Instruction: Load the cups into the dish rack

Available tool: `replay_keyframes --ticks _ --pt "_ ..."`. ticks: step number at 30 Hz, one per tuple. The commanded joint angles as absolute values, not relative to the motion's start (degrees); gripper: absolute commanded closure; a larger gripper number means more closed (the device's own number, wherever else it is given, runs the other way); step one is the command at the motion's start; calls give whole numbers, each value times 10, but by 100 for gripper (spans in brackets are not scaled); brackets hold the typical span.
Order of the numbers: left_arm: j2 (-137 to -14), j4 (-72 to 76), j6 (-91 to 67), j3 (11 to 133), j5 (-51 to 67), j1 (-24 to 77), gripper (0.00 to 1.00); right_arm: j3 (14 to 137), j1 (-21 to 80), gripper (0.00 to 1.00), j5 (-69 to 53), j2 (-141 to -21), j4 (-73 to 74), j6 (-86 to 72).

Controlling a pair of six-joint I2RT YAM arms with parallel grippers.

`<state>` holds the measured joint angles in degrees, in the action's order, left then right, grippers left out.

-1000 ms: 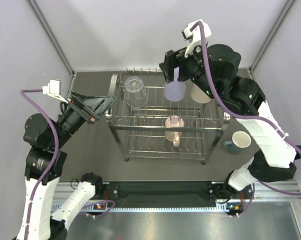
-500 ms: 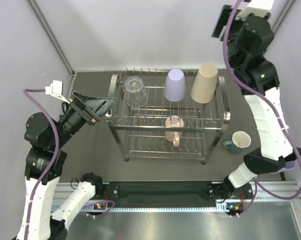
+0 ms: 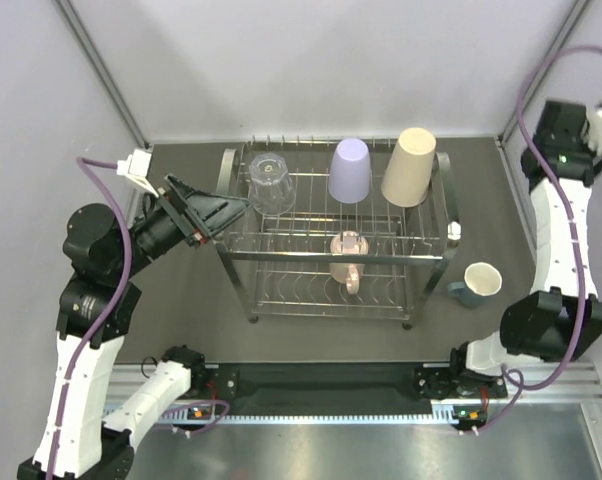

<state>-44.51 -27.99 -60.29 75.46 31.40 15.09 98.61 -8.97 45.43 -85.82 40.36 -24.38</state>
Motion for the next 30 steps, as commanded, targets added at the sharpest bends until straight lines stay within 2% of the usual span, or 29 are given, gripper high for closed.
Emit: replay_keyframes --ticks 1,7,10,22,30 --pt "-465 -293 -585 763 358 152 18 869 -141 32 425 -762 422 -308" --pt "-475 -287 -583 744 402 152 18 676 -204 29 354 -658 326 -200" --pt "-474 -286 -583 730 419 151 19 622 -229 25 309 -620 312 -157" --pt "-474 -300 -560 710 468 151 19 455 -237 15 308 -490 299 -87" --pt "-462 -327 -542 701 487 157 19 440 -248 13 320 -441 315 -119"
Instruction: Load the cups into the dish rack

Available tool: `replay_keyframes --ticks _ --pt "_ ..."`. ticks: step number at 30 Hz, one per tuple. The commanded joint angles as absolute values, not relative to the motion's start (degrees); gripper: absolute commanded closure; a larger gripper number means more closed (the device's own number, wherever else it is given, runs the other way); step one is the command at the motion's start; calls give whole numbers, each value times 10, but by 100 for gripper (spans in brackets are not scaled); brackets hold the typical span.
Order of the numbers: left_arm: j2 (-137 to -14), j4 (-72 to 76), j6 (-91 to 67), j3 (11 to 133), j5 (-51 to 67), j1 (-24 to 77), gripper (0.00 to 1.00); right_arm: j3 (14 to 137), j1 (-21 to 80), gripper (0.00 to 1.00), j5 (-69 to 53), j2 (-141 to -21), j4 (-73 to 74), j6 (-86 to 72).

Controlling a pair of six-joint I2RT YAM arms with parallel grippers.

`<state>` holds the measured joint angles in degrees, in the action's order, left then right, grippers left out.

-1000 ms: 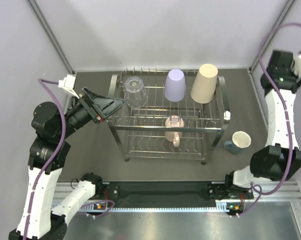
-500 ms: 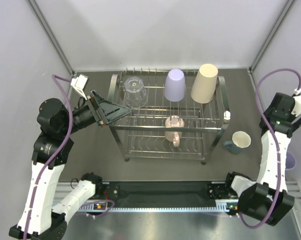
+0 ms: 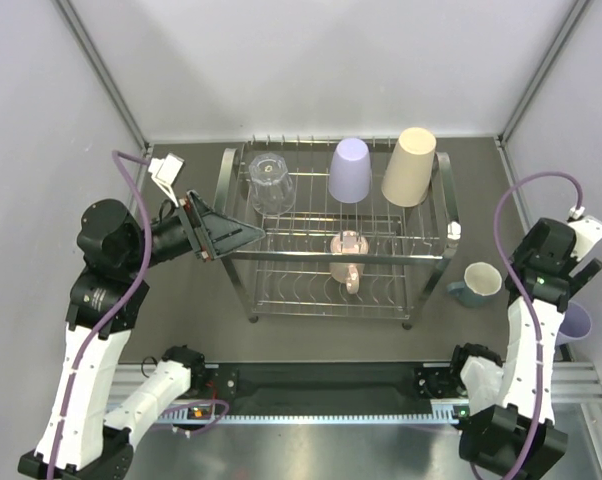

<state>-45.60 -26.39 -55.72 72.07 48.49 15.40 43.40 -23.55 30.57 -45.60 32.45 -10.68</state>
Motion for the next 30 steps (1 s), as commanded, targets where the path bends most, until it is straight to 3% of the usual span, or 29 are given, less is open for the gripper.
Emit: replay_keyframes --ticks 1,10,14,30 --pt "-461 -329 -538 701 487 158 19 442 -250 12 323 -442 323 -139" --pt "-453 -360 -510 714 483 170 19 425 -277 17 324 -431 365 -232" --pt "-453 -370 -505 715 484 171 19 428 -301 28 366 -442 404 -280" --pt "-463 -360 -508 712 482 171 19 413 -355 25 334 -506 386 -304"
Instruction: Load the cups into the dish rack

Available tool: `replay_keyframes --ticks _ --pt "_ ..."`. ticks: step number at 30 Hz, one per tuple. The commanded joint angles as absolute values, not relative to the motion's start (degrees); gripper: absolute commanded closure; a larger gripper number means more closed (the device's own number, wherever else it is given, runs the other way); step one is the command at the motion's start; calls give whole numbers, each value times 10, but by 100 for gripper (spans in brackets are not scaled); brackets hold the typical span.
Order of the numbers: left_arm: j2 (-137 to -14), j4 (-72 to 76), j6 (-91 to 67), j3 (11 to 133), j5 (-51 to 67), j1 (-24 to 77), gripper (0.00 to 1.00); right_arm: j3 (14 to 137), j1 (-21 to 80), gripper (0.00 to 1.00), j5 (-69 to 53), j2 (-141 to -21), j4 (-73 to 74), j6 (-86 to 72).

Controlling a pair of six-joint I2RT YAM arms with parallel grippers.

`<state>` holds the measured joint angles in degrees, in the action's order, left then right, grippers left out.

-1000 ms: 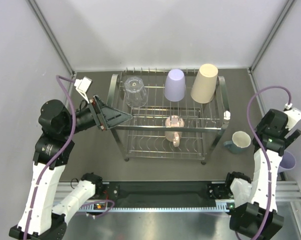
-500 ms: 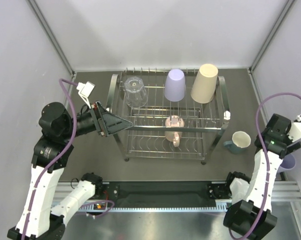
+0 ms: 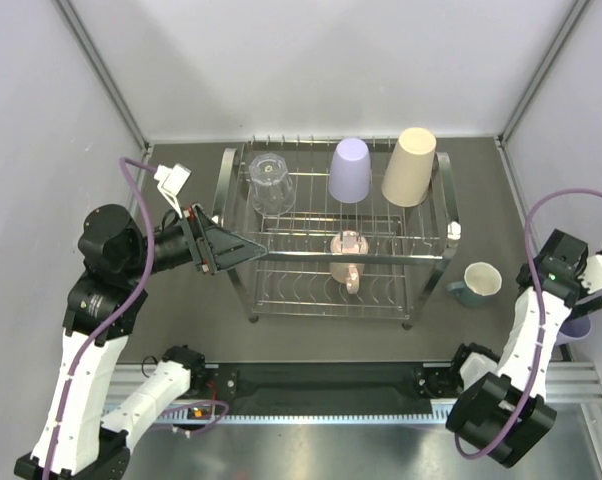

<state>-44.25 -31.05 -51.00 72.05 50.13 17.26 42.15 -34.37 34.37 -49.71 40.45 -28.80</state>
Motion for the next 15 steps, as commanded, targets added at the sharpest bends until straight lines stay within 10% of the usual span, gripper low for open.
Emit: replay_keyframes --ticks 1,15 --pt "-465 -361 -506 714 481 171 19 410 -355 25 331 -510 383 -308" --pt "-483 -329 -540 709 472 171 19 398 -356 48 338 -559 354 -309"
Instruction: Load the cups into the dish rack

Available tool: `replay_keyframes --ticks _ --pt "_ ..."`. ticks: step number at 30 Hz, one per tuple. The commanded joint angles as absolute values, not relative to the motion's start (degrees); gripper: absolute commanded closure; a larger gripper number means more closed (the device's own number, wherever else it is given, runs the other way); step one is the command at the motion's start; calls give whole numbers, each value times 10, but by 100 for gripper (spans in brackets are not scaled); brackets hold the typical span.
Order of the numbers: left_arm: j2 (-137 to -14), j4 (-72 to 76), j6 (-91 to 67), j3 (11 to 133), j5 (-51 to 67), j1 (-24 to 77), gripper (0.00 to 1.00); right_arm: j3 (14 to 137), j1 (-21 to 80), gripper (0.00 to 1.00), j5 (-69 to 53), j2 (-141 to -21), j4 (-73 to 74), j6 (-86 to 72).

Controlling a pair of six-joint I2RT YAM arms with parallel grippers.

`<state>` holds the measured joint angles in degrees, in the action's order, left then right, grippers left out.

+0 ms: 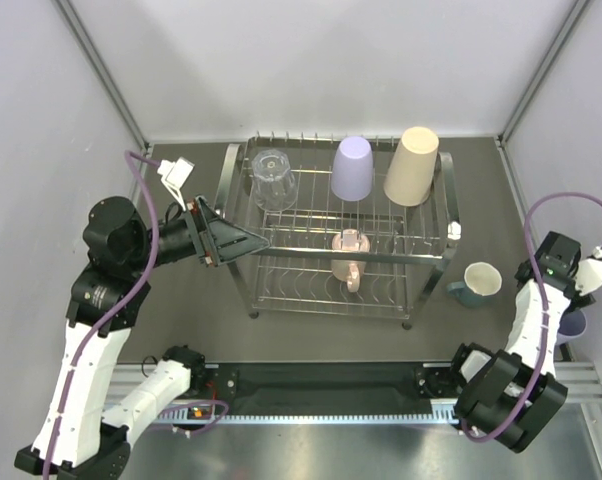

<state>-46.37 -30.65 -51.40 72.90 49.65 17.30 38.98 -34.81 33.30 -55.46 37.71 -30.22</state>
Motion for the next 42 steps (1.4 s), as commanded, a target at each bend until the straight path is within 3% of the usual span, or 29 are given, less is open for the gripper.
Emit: replay_keyframes --ticks 1,6,15,25,31,42 --pt "-483 -324 -543 708 472 171 19 400 -356 52 333 -561 354 -312" --pt "-479 -320 -555 709 466 171 20 415 -357 75 323 -573 355 -315" --pt "-441 -343 -554 735 420 171 19 425 -356 98 312 -577 356 -311" --pt "-423 -393 -512 781 384 171 17 470 -348 100 280 -561 358 -295" --pt "-405 -324 -519 785 384 171 14 536 -305 100 265 -556 356 -297" --pt "-374 -156 -559 793 331 171 9 644 -144 100 192 -517 102 -315"
